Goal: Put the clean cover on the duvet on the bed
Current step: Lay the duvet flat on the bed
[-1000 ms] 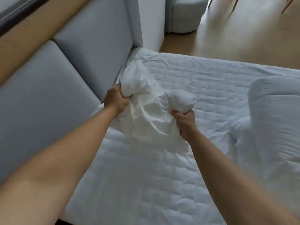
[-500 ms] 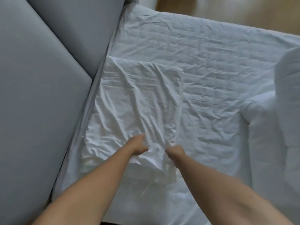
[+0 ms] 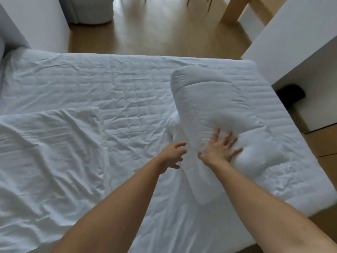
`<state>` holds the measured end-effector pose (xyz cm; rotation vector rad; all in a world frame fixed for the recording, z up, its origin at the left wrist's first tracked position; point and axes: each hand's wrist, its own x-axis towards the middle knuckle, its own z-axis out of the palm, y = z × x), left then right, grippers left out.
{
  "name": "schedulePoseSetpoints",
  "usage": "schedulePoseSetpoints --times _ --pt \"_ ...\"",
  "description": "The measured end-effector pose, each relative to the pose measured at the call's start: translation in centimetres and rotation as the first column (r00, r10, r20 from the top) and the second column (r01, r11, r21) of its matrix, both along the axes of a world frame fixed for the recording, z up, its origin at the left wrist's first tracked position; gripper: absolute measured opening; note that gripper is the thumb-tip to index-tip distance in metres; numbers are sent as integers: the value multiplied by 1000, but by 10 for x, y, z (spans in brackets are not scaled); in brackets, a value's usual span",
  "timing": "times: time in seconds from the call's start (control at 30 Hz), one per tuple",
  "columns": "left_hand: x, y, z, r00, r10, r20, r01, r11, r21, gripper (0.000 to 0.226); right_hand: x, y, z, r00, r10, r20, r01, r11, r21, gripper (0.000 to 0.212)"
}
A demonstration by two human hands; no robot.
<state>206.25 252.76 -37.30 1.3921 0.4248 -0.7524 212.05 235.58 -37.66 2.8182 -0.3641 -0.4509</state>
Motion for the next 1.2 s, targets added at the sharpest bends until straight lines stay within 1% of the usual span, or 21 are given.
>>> schedulePoseSetpoints --times 0.07,0.13,0.2,0.33,0.4,0.5,0.53,0.57,0.63,0.7,0.8,0.83,0.87,0.9,0.93,0.97,1.0,1.03,1.07,1.17,1.2 --pt "19 -47 1 999 22 -32 -23 999 -31 72 2 -36 -8 999 45 16 -46 997 57 116" --pt "39 -95 -3 994 97 -45 -100 992 -73 96 15 -71 -10 989 110 94 -127 973 194 90" --pt "62 -142 -5 980 199 -3 -199 978 -59 110 35 -115 -10 980 117 160 -167 925 342 68" --pt "116 -252 -5 909 375 179 -378 926 -24 95 79 -216 0 962 120 247 -237 816 527 49" --pt "143 -310 -3 921 313 234 -325 945 18 94 107 -276 5 965 73 253 -206 808 552 50" --pt "172 -380 -5 958 30 284 -93 973 213 98 148 -373 9 980 -41 197 -74 837 542 58" --pt "181 -397 -10 956 -107 274 6 939 345 98 163 -403 10 977 -95 190 -19 850 526 62" --pt "190 -411 -18 938 -259 228 118 862 493 99 177 -429 11 968 -149 202 30 866 499 66" --pt "197 -432 -37 861 -508 27 349 628 696 106 205 -469 11 917 -224 330 65 900 431 71" --pt "193 -443 -58 790 -588 -175 508 467 724 118 226 -493 10 851 -169 497 -31 929 369 68" --pt "174 -458 -88 711 -596 -372 644 341 685 132 236 -511 -3 775 57 629 -286 920 269 51" --pt "166 -463 -96 691 -593 -413 666 301 683 136 234 -516 -13 778 145 612 -354 905 236 49" --pt "159 -468 -103 677 -587 -443 676 259 690 139 229 -520 -25 822 223 524 -392 889 236 53" --pt "153 -472 -109 675 -576 -461 671 220 708 142 226 -524 -39 894 258 366 -374 880 293 63" --pt "148 -475 -113 681 -563 -468 655 184 733 142 223 -528 -54 959 233 160 -279 879 388 77" --pt "144 -478 -116 695 -550 -463 629 154 762 140 218 -531 -67 986 156 -60 -106 860 499 93" --pt "140 -479 -118 711 -543 -447 596 128 792 136 212 -531 -78 968 42 -247 121 786 606 110" --pt "138 -479 -119 723 -545 -424 560 104 822 129 206 -528 -90 927 -71 -368 323 651 687 126" --pt "137 -479 -119 727 -553 -407 538 90 838 122 200 -523 -100 889 -156 -431 446 510 736 137" --pt "135 -468 -116 718 -574 -394 549 119 827 112 188 -500 -118 818 -286 -498 566 250 786 152" --pt "137 -461 -112 730 -579 -362 559 202 804 111 187 -490 -119 793 -300 -530 590 157 792 146"
